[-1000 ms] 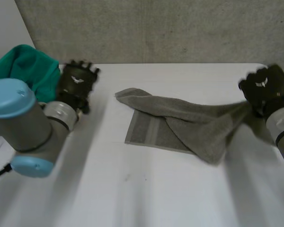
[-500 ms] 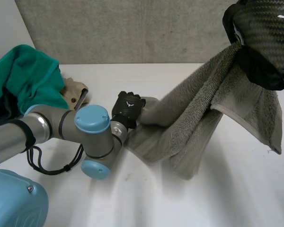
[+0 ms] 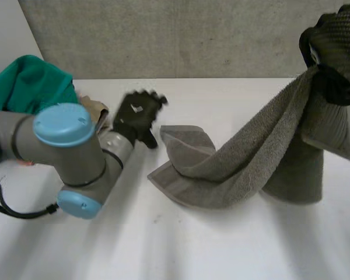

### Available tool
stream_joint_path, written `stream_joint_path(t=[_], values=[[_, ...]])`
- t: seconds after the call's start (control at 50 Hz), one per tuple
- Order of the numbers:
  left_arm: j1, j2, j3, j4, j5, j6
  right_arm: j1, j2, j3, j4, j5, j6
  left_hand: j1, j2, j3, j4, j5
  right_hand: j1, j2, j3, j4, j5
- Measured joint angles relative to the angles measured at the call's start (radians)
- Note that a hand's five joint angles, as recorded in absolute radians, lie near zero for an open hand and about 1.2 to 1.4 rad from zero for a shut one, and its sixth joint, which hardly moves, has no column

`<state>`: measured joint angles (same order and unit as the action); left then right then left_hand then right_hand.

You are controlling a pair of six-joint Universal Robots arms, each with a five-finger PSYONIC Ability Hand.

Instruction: Fold the laundry.

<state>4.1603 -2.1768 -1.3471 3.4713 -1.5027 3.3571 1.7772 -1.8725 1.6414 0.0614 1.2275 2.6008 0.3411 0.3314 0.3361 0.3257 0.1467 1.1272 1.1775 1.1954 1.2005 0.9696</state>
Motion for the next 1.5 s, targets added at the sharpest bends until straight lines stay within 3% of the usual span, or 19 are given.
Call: stream_joint_path(t=[0.12,0.28,0.32,0.34,0.36,0.42,0.46,0.58,0.64,0.78,0.88,1.04,1.1,1.2,1.28,1.36,1.5], values=[[-0.040,-0.144,0.072,-0.096,0.083,-0.002,0.015,-0.045,-0.053,0.011,-0.006,0.029,-0.046,-0.047,-0.054,-0.048,-0.052,0.000,0.000,0.000,0.000,0.000],[-0.065,-0.279,0.243,-0.132,0.088,-0.003,0.040,-0.087,-0.113,0.051,-0.010,0.092,0.016,0.023,0.009,0.018,0.023,0.000,0.000,0.000,0.000,0.000],[-0.073,-0.312,0.297,-0.133,0.084,-0.004,0.043,-0.095,-0.125,0.062,-0.009,0.105,0.397,0.348,0.339,0.353,0.357,0.000,0.000,0.000,0.000,0.000],[-0.075,-0.317,0.307,-0.133,0.083,-0.005,0.043,-0.095,-0.126,0.063,-0.009,0.107,0.397,0.348,0.339,0.353,0.357,0.000,0.000,0.000,0.000,0.000],[-0.080,-0.331,0.333,-0.132,0.079,-0.005,0.041,-0.095,-0.129,0.066,-0.008,0.111,0.654,0.622,0.599,0.612,0.612,0.000,0.000,0.000,0.000,0.000],[-0.083,-0.340,0.351,-0.132,0.069,-0.005,0.039,-0.094,-0.128,0.068,-0.008,0.112,0.747,0.726,0.716,0.731,0.730,0.000,0.000,0.000,0.000,0.000],[-0.083,-0.339,0.372,-0.130,0.015,-0.004,0.031,-0.079,-0.119,0.071,-0.008,0.108,0.807,0.860,0.849,0.868,0.823,0.000,0.000,0.000,0.000,0.000],[-0.046,-0.247,0.326,-0.133,-0.154,-0.002,-0.008,0.015,-0.089,0.093,-0.013,0.054,0.807,0.862,0.852,0.871,0.823,0.000,0.000,0.000,0.000,0.000],[-0.009,-0.126,0.240,-0.134,-0.192,0.001,-0.058,0.093,-0.078,0.144,-0.014,-0.024,0.807,0.862,0.852,0.871,0.823,0.000,0.000,0.000,0.000,0.000],[0.038,0.175,-0.008,-0.132,-0.128,0.008,-0.139,0.327,-0.078,0.310,0.012,-0.285,0.808,0.864,0.852,0.871,0.823,0.000,0.000,0.000,0.000,0.000],[0.038,0.251,-0.119,-0.128,-0.076,0.022,-0.114,0.459,-0.117,0.331,0.070,-0.357,0.808,0.864,0.852,0.871,0.823,0.000,0.000,0.000,0.000,0.000],[0.036,0.092,0.033,-0.124,-0.081,0.196,-0.004,0.618,-0.286,0.151,0.216,-0.336,0.807,0.866,0.857,0.872,0.823,0.000,0.001,0.000,0.000,0.000],[0.029,0.001,0.271,-0.114,-0.111,0.322,0.034,0.668,-0.412,-0.034,0.305,-0.310,0.808,0.866,0.857,0.874,0.823,0.000,0.009,0.000,0.000,0.000],[0.021,-0.065,0.561,-0.077,-0.142,0.412,0.050,0.685,-0.502,-0.338,0.368,-0.291,0.808,0.866,0.857,0.876,0.823,0.000,0.009,0.000,0.000,0.000],[0.014,-0.055,0.684,-0.020,-0.152,0.399,0.049,0.679,-0.491,-0.536,0.376,-0.288,0.808,0.866,0.857,0.876,0.823,0.000,0.010,0.000,0.000,0.000],[-0.003,-0.030,0.659,0.011,-0.164,0.372,0.041,0.667,-0.399,-0.653,0.330,-0.288,0.808,0.866,0.857,0.876,0.823,0.000,0.009,0.000,0.000,0.000],[-0.032,0.027,0.379,0.018,-0.174,0.349,0.032,0.659,-0.214,-0.605,0.225,-0.305,0.807,0.866,0.857,0.876,0.823,0.000,0.009,0.000,0.000,0.000]])
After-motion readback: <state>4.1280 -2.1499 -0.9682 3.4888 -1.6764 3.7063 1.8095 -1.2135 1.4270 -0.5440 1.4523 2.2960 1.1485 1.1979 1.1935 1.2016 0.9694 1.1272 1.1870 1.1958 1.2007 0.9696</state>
